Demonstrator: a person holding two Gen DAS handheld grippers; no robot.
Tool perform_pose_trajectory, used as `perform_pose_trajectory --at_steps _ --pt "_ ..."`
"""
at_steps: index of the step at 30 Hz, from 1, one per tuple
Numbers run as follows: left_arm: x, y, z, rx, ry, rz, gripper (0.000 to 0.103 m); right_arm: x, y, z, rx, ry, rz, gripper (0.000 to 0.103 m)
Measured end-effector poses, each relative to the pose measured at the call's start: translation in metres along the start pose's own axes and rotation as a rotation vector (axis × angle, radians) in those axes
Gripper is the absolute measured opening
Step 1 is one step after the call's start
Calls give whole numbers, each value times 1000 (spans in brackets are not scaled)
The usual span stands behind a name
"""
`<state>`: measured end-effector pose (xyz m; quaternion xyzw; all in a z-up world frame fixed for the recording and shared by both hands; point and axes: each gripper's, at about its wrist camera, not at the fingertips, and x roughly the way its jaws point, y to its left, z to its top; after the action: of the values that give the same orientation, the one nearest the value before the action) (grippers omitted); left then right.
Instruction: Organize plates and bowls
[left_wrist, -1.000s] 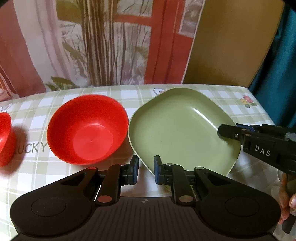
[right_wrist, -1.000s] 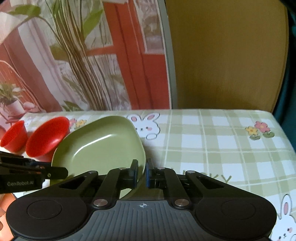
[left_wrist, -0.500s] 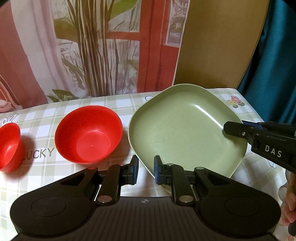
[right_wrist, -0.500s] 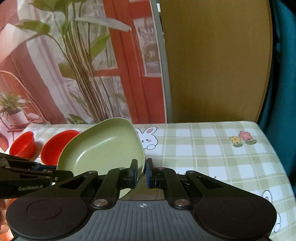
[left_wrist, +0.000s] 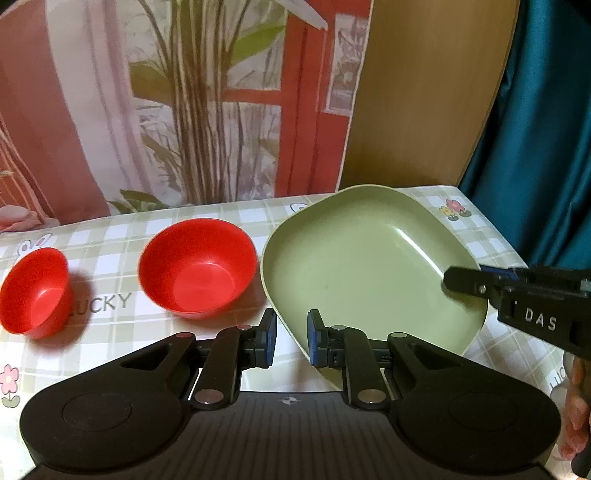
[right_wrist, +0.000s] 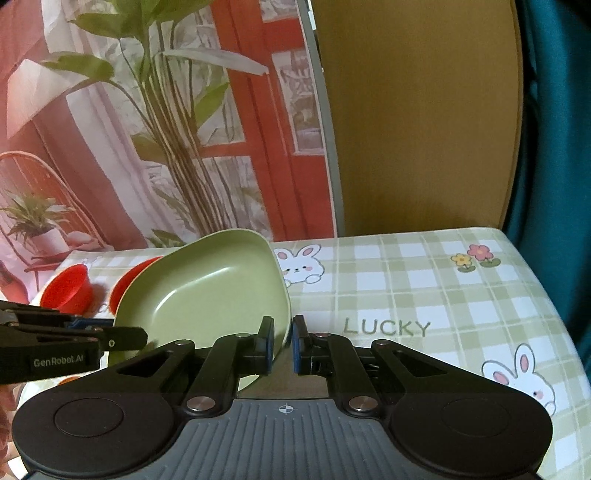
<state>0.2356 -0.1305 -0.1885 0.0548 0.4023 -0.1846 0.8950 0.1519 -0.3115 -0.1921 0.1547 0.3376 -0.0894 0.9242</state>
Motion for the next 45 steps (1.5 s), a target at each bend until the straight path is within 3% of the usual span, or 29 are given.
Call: perform_pose_trajectory --at_steps 24,45 --pt "-60 63 -19 -53 -65 12 18 -35 86 -24 18 42 80 12" --pt "-79 100 -47 -76 -41 0 18 -48 143 -54 13 113 116 13"
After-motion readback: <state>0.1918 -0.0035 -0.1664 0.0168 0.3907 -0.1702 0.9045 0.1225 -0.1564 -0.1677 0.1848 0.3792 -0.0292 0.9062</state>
